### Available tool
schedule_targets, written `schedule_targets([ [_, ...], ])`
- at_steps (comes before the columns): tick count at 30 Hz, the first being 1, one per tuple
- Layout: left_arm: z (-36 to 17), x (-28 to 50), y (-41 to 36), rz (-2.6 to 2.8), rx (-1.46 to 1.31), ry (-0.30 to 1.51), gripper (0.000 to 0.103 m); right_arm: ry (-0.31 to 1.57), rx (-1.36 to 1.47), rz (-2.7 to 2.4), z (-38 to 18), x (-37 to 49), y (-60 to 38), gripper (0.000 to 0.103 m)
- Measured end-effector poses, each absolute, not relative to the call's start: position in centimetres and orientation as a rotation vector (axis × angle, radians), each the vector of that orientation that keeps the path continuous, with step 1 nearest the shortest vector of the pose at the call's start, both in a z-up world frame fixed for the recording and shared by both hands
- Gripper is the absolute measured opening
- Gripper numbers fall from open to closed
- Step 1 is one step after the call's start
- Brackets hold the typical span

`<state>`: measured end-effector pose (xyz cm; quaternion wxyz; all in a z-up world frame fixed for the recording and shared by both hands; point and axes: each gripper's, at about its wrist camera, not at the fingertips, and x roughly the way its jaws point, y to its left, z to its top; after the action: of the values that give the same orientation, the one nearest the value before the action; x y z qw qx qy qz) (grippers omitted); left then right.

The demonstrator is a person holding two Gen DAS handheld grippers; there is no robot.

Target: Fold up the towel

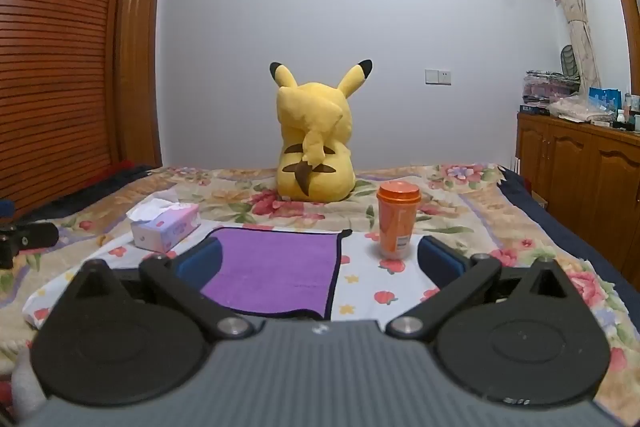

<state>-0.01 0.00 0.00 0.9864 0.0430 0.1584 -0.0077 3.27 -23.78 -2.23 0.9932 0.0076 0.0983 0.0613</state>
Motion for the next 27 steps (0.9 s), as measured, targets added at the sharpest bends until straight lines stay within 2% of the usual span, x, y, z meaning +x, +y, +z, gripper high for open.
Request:
schedule_targets([
  [27,0.02,0.22,-0.08,-0.015,0.075,0.33,0.103,0.197,0.026,0.123,-2.38,3.28,-24.06,0.103],
])
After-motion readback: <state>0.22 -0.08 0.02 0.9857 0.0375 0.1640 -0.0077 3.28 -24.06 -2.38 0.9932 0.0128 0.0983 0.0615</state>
